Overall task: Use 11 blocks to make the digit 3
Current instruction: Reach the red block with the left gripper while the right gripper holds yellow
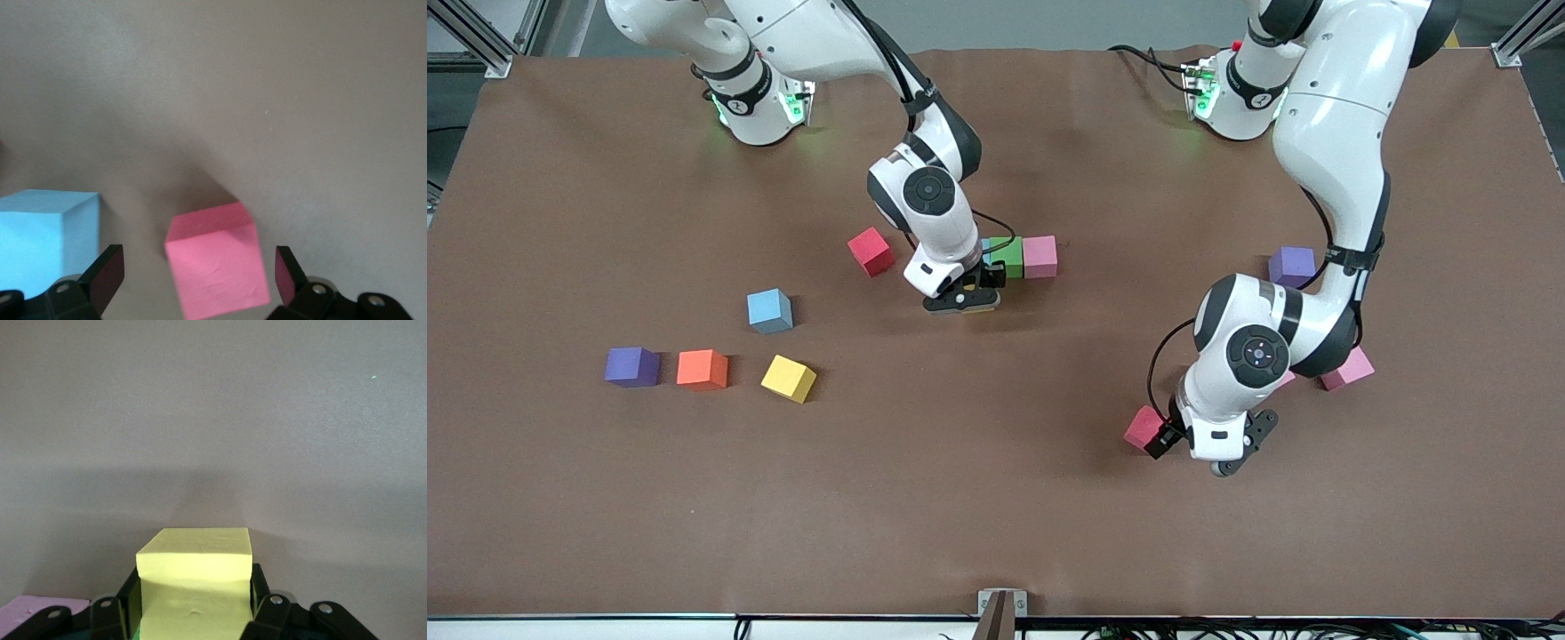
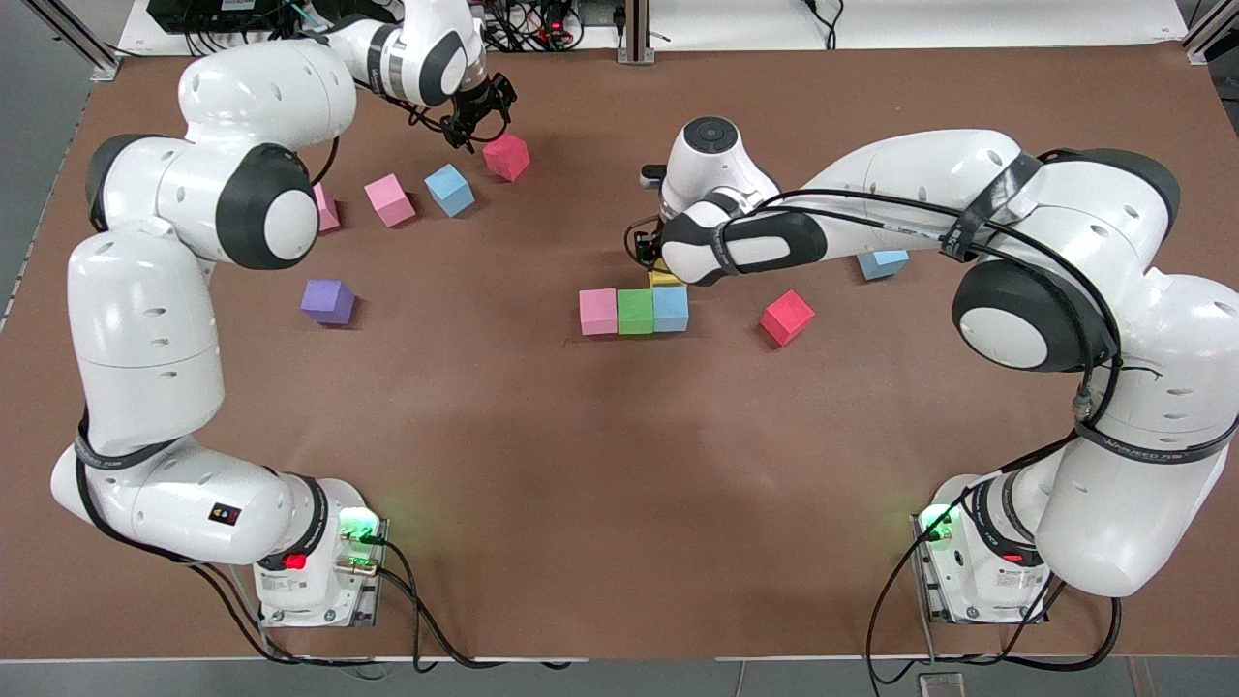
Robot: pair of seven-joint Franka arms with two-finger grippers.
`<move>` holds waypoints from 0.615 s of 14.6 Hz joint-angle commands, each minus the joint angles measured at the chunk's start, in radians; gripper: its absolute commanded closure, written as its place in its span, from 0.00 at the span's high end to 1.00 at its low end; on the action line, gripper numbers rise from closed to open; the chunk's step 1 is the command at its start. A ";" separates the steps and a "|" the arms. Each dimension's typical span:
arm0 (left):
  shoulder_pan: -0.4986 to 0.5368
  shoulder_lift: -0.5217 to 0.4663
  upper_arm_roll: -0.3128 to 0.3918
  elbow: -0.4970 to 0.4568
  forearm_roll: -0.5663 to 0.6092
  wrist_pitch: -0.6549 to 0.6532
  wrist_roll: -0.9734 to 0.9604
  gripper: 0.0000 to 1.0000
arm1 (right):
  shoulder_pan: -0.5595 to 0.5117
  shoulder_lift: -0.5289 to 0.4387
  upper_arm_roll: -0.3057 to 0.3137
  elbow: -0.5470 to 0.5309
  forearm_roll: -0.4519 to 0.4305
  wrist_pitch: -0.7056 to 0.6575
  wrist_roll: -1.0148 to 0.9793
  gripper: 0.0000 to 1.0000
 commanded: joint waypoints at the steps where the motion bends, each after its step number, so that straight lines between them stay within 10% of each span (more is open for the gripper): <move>1: -0.007 0.062 0.005 0.090 -0.033 0.010 -0.053 1.00 | 0.017 -0.020 -0.007 -0.022 0.021 -0.014 0.019 0.65; 3: -0.009 0.079 0.006 0.097 -0.056 0.013 -0.070 1.00 | 0.017 -0.020 -0.007 -0.022 0.023 -0.015 0.019 0.69; 4: -0.006 0.081 0.006 0.097 -0.058 0.012 -0.070 1.00 | 0.017 -0.020 -0.007 -0.022 0.021 -0.017 0.019 1.00; 9: -0.009 0.099 0.006 0.097 -0.060 0.013 -0.082 1.00 | 0.017 -0.024 -0.007 -0.001 0.021 -0.017 0.057 1.00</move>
